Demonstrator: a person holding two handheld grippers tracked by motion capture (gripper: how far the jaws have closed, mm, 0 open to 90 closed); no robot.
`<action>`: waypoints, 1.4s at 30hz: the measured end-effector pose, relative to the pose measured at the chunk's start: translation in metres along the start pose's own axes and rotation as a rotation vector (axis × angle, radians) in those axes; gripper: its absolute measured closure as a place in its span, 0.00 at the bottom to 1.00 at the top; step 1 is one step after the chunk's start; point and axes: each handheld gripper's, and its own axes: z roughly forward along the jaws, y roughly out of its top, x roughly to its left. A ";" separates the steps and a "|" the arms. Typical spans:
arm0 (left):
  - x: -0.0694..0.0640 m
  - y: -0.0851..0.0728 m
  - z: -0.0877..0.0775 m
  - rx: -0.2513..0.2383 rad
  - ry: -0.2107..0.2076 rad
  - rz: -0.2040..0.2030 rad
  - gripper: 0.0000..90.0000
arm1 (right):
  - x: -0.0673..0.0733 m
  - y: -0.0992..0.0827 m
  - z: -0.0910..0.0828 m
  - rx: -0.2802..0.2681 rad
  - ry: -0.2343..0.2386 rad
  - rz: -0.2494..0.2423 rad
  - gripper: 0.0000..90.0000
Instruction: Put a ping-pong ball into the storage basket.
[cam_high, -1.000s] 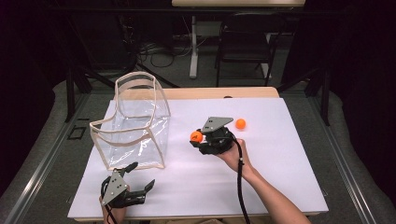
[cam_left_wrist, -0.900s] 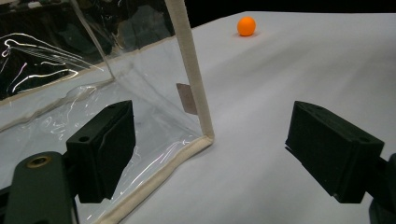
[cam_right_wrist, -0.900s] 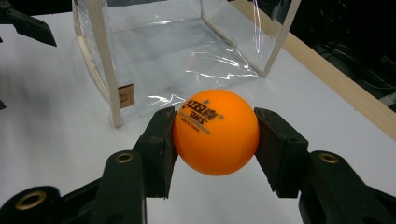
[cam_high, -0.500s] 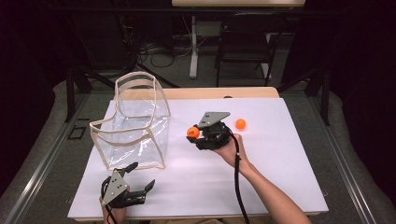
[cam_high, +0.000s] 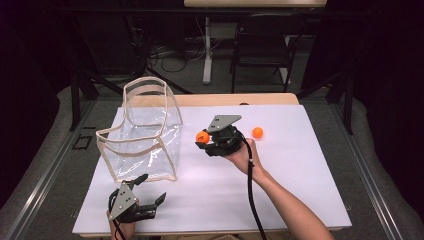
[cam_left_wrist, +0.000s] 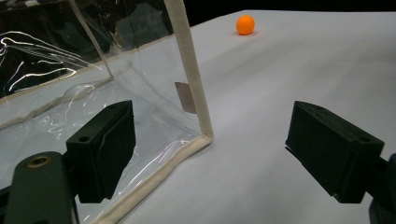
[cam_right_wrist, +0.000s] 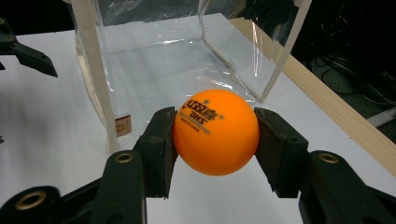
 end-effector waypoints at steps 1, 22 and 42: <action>0.000 0.000 0.000 0.000 0.000 0.002 0.17 | 0.000 0.001 0.000 0.000 0.000 -0.005 0.56; 0.000 0.000 0.000 -0.004 0.002 0.003 0.17 | -0.003 0.026 0.003 0.002 -0.001 -0.039 0.56; -0.001 0.000 0.001 -0.007 -0.002 -0.001 0.17 | -0.005 0.047 0.004 0.002 -0.010 -0.075 0.56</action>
